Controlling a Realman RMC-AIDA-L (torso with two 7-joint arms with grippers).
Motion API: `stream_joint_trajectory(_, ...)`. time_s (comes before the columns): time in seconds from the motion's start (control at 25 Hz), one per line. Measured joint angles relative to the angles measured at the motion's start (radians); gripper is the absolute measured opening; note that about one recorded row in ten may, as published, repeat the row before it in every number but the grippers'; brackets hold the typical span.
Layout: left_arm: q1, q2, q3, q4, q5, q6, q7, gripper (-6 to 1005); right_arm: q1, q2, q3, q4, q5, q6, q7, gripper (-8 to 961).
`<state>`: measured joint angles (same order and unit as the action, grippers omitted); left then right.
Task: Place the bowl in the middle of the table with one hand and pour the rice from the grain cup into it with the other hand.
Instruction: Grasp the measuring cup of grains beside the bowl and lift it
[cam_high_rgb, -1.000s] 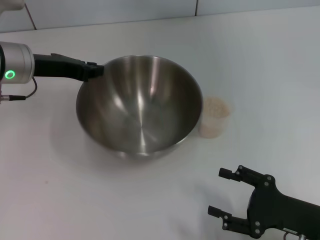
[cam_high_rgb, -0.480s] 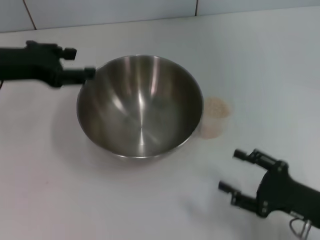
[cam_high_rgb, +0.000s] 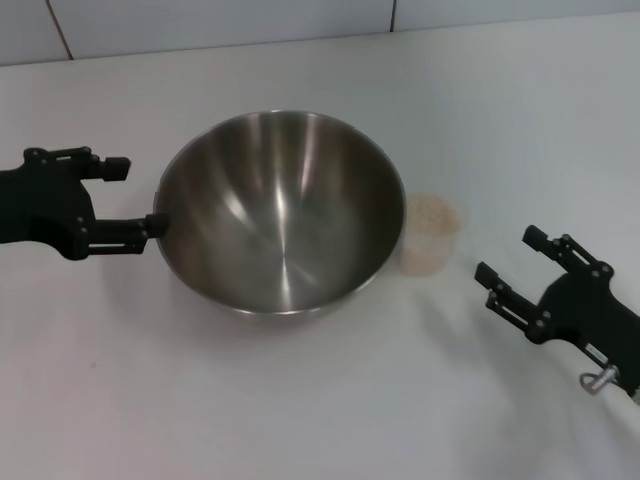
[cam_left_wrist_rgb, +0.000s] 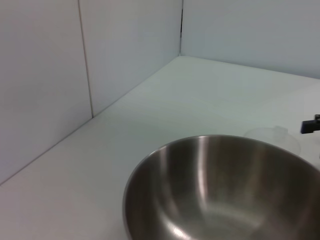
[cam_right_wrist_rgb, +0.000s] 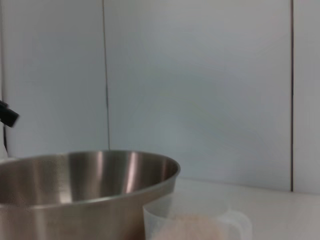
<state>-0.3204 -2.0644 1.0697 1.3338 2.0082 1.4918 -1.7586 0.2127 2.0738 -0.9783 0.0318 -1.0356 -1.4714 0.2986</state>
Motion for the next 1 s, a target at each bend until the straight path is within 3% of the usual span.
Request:
stream_joint_trajectory(0.2,-0.004,0.0,0.004,-0.015,0.002,-0.001,0.007,814,0.042,0.006,0.022,-0.01,0.01,0.088,0.061,694)
stream_joint_trajectory(1.0,-0.022,-0.001,0.005,-0.038,0.007,-0.017,-0.001,814,0.127,0.008,0.103,-0.013,0.011,0.2,0.073,687)
